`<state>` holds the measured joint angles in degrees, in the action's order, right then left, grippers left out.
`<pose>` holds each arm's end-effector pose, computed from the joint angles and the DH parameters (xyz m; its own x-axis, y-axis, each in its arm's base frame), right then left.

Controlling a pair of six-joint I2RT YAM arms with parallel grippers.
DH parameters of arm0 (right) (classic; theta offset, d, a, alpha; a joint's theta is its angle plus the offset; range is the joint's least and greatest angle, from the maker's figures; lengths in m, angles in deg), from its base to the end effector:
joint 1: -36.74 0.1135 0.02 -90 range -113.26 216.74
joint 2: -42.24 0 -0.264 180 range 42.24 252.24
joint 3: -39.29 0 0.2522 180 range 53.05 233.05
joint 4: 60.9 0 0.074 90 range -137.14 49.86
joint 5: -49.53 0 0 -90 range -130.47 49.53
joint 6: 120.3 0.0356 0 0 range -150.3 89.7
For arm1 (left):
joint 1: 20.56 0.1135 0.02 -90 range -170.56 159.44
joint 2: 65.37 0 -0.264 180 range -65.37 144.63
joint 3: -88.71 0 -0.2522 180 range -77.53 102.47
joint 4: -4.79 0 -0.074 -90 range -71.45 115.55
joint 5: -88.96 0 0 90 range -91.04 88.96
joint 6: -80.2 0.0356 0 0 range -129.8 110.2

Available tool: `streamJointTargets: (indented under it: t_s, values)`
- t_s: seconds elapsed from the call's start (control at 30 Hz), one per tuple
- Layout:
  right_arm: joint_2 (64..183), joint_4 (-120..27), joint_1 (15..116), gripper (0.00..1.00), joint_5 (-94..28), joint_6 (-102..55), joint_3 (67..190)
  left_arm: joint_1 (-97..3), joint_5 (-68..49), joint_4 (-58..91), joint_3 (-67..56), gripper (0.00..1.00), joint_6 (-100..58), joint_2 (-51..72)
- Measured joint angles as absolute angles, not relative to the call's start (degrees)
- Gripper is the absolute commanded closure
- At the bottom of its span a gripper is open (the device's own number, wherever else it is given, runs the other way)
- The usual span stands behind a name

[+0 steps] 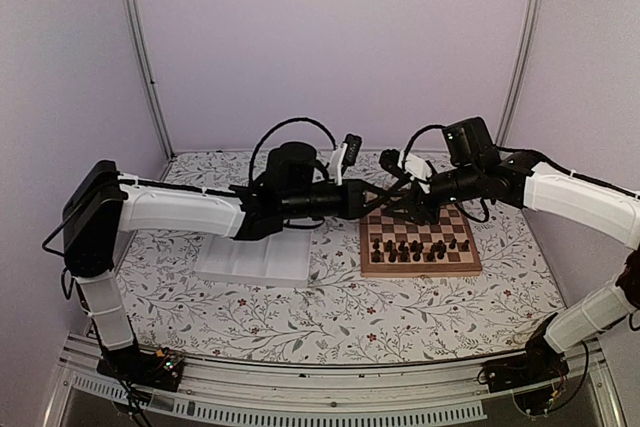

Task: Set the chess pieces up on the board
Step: Place the chess piece on the chessboard.

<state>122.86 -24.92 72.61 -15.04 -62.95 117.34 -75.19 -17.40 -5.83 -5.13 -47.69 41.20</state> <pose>0.2438 0.1952 0.2965 0.0071 -0.5961 -0.8029 -0.9471 0.2535 -0.1966 0.2455 -0.3632 0.2602 -0.6569 -0.0927 -0.7483 0.6838 0.3449 -0.6430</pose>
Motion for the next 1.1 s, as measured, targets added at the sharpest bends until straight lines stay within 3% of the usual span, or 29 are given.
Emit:
streamJointTargets:
  t_s: [0.1, 0.4, 0.43, 0.53, 0.7, 0.9, 1.1]
  values:
    - [121.68, -25.43, 70.89, 0.33, -17.38, -62.99, 115.46, -74.87, -17.64, -2.90, -2.33, 0.98, -45.24, 42.97]
    - [118.70, -24.73, 52.44, 0.28, -16.66, -61.28, 112.27, -72.00, -13.68, 18.17, 23.04, 0.97, -29.40, 60.06]
    - [118.38, -24.70, 50.89, 0.25, -16.09, -60.74, 112.27, -71.94, -12.70, 20.94, 26.28, 0.97, -27.63, 62.57]
    - [117.76, -24.68, 47.41, 0.02, -14.39, -58.36, 112.27, -71.85, -10.29, 27.52, 32.05, 0.97, -23.49, 68.01]
    - [117.61, -24.97, 45.23, 0.01, -13.30, -56.74, 111.88, -71.85, -8.24, 34.32, 34.63, 0.95, -19.80, 72.58]
    - [117.74, -24.88, 45.25, 0.05, -11.35, -57.02, 111.75, -71.85, -7.71, 36.35, 35.70, 0.73, -18.18, 73.81]
    - [121.57, -23.87, 45.34, 0.14, -7.96, -58.62, 112.62, -71.92, -6.99, 37.58, 36.86, 0.64, -17.07, 74.18]
